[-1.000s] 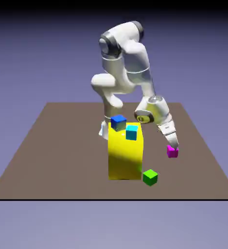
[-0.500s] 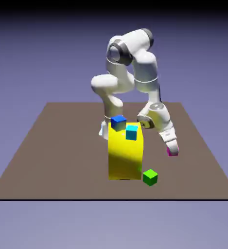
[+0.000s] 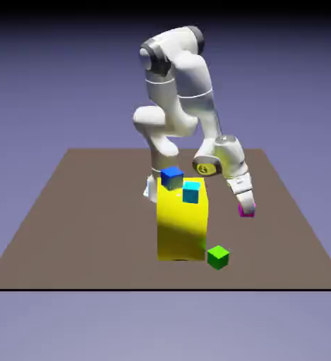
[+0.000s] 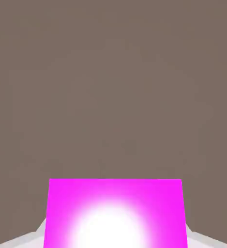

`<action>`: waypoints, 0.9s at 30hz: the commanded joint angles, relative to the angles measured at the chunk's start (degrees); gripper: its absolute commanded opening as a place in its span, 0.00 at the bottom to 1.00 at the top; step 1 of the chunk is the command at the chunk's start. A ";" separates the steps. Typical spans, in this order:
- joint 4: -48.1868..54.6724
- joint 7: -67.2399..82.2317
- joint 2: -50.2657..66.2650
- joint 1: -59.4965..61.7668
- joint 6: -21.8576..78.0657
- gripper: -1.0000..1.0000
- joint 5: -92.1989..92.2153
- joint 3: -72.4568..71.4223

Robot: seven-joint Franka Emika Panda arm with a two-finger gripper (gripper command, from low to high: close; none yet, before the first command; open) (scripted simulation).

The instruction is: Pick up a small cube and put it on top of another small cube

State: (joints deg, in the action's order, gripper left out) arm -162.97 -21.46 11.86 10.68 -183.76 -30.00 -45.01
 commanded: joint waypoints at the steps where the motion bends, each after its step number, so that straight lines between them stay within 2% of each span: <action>1: 0.72 -0.78 -2.08 -1.44 2.09 0.00 1.55 2.00; 16: 10.41 -12.32 -33.23 -21.22 33.23 0.00 24.04 31.37; 25: 6.14 -13.87 -51.91 -21.23 45.10 0.00 34.96 45.23; 27: 4.50 -15.17 -52.89 -20.93 43.99 0.00 33.58 45.04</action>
State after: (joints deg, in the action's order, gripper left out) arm -158.46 -36.53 -41.03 -10.25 -139.76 3.72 0.02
